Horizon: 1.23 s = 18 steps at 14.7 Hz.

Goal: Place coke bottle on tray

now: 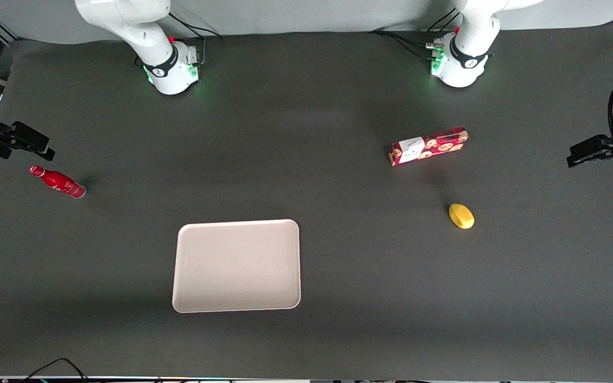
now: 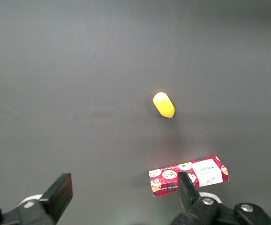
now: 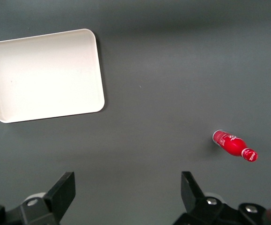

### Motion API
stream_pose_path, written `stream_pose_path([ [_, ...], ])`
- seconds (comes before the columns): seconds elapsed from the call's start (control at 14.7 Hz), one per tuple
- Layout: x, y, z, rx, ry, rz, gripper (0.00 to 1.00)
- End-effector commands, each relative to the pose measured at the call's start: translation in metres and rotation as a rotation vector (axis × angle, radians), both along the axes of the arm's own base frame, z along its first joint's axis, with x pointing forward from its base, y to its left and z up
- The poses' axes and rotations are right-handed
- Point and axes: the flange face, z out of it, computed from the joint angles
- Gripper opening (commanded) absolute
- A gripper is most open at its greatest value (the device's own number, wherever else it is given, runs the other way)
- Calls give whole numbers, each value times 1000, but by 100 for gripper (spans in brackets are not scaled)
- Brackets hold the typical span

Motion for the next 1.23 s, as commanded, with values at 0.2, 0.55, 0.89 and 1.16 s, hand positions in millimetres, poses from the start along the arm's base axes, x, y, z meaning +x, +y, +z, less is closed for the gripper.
stream_pose_path([
  [0.2,2,-8,6,-8,-6,-23,100],
  [0.55,2,-8,3,-9,0,-26,100],
  [0.89,0,-8,-2,-12,20,-29,100],
  [1.16,-7,-29,-22,-13,62,-65,100],
])
